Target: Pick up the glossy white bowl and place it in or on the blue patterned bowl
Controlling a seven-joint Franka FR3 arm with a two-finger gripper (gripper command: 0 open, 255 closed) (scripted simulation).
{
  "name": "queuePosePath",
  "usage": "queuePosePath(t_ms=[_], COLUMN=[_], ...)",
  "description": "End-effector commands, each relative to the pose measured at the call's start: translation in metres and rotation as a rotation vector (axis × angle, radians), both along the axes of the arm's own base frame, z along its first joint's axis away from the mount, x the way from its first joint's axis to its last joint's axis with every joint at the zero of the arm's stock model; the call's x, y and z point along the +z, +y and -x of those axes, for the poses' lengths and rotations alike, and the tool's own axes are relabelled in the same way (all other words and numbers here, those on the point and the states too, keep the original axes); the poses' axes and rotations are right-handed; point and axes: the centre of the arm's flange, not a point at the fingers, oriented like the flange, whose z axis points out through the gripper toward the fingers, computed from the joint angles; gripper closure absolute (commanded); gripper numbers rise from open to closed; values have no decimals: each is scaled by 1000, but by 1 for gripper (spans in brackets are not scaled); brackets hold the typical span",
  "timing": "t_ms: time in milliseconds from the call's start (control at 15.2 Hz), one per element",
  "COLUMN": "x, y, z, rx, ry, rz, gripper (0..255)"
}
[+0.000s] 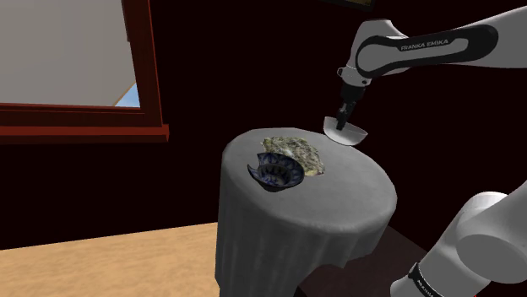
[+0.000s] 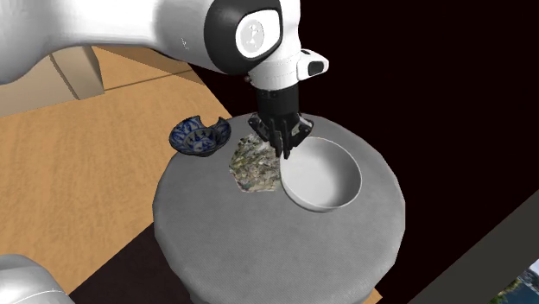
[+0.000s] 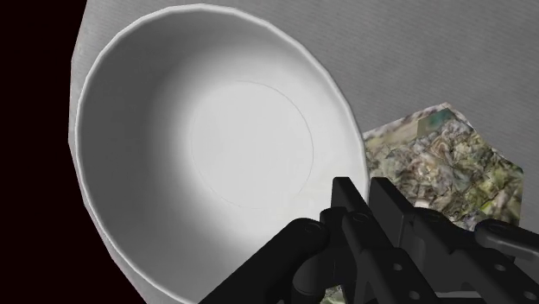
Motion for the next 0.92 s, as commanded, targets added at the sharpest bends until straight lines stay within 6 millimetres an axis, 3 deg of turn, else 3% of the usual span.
queuePosePath(t_ms=[0,528,858], x=[10,51,59], y=[-1,-1,65], z=[1,1,2], rx=[0,0,0], ry=[0,0,0], rz=[0,0,0], gripper=[255,255,255])
